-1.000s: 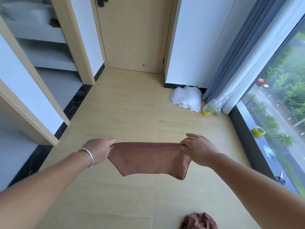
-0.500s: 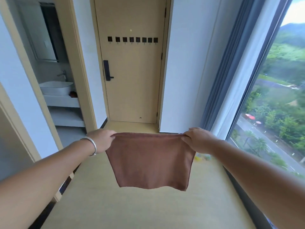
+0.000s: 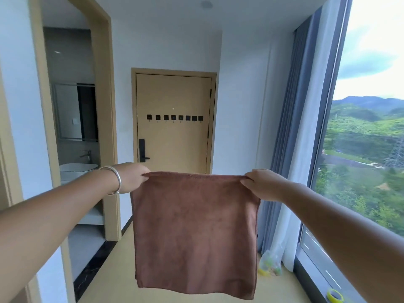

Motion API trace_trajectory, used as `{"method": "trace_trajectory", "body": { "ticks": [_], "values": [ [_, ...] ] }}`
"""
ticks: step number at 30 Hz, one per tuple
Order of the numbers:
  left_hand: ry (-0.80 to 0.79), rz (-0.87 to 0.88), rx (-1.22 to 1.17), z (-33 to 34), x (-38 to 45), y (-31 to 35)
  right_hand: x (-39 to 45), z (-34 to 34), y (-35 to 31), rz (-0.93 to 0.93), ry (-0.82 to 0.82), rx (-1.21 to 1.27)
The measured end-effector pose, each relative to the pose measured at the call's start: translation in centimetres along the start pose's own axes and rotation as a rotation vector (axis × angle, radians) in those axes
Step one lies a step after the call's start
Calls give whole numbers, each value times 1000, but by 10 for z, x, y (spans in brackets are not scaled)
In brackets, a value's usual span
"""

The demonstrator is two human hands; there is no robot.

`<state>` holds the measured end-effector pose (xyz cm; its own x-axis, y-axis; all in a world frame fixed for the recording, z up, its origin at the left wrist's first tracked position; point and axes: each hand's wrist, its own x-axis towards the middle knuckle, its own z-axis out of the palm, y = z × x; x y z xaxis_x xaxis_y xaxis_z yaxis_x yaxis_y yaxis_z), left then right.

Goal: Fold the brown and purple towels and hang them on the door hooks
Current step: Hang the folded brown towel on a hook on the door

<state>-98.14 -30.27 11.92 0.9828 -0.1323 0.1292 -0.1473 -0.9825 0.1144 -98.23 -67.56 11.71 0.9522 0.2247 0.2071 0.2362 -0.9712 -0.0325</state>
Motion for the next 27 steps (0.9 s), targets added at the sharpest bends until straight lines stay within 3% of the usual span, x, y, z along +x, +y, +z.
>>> {"method": "trace_trajectory", "body": {
  "ticks": [7, 14, 21, 27],
  "values": [
    [74, -33, 58, -12, -23, 0, 12, 2, -8, -54, 78, 29],
    [33, -133, 5, 9, -16, -19, 38, 25, -20, -118, 52, 50],
    [53, -147, 230, 6, 40, -68, 102, 36, -41, -154, 75, 41],
    [55, -130, 208, 2, 99, -127, 179, 44, -70, -130, 84, 22]
  ]
}}
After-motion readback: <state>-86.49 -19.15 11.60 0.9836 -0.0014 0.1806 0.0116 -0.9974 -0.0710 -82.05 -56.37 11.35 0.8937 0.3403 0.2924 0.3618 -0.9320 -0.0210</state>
